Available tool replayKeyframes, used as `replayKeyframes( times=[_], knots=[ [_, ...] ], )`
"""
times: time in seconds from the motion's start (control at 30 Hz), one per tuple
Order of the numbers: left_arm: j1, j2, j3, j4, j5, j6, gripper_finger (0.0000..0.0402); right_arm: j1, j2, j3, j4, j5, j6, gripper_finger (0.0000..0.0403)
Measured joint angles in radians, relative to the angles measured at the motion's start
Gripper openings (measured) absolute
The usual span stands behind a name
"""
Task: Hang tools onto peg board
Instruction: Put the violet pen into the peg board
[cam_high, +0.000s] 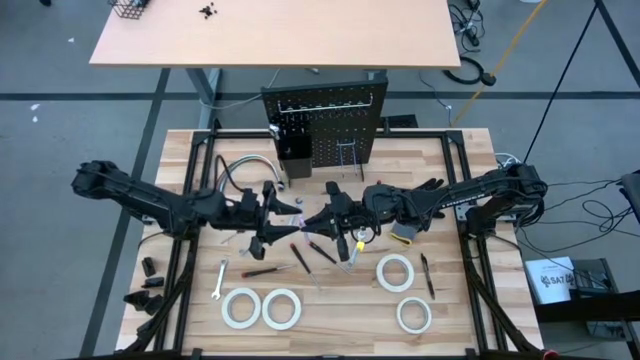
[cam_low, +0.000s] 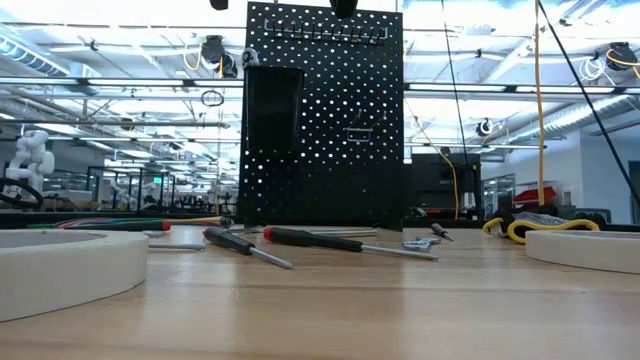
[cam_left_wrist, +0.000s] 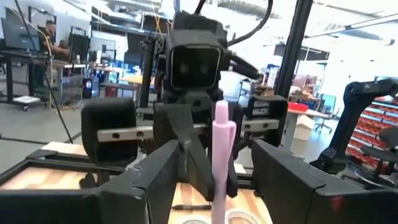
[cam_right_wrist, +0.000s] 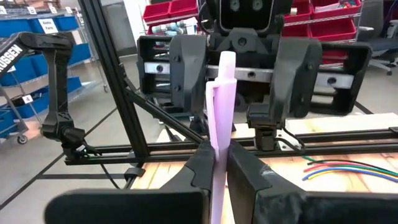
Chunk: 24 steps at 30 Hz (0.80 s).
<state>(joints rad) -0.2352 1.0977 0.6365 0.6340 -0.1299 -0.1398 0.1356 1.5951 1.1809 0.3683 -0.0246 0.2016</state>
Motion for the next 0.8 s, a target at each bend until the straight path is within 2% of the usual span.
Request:
replayKeyframes(
  times=[0.17,0.53,0.67,0.8],
  knots=[
    [0.001,0.029,0.001,0.07,-0.001,-0.009,0.0206,-0.006,0.0,0.0,-0.005,0.001,0.0,0.0016],
    [0.024,0.098,0.055,0.076,0.019,-0.011,0.0202,-0.024,0.0,0.0,-0.006,0.002,-0.001,0.0016],
    [0.034,0.098,0.056,0.074,0.03,-0.01,0.0175,-0.023,0.0,0.0,-0.007,0.002,-0.001,0.0016],
    [0.034,0.098,0.056,0.054,0.063,0.02,0.012,-0.023,0.0,0.0,-0.008,0.0,-0.005,0.0016]
  ],
)
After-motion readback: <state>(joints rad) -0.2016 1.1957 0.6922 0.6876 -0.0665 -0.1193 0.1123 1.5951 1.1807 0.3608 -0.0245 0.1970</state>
